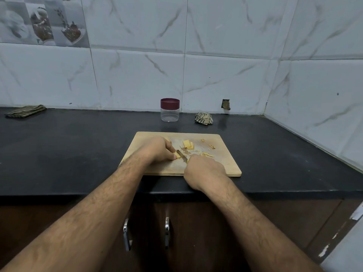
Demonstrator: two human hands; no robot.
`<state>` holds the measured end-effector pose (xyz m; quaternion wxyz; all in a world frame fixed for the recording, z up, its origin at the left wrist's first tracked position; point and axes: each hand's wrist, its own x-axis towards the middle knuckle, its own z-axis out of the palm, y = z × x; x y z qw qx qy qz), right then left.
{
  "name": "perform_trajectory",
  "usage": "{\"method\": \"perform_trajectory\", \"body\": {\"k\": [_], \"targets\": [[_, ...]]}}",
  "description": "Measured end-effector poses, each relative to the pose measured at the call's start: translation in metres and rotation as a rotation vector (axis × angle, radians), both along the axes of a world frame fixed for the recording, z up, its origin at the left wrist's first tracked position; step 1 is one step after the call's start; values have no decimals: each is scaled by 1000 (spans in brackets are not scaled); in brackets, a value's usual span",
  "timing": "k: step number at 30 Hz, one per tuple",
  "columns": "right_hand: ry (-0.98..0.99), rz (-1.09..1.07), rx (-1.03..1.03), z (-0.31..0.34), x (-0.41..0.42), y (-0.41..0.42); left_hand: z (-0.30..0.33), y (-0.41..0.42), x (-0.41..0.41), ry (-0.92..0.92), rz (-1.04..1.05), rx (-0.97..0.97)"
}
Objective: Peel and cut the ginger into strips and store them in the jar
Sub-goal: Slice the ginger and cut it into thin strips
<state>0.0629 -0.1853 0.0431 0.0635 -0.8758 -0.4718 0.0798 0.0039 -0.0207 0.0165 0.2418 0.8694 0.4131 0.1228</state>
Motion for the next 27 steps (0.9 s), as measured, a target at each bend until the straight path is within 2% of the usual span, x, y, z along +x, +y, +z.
{"method": "perform_trajectory", "body": {"k": [15,27], "targets": [[-103,18,-48,-2,-8,10,4,-1,3,167,-36,119],[-146,73,-106,-6,-9,-9,8,-2,8,212,-27,82]]}}
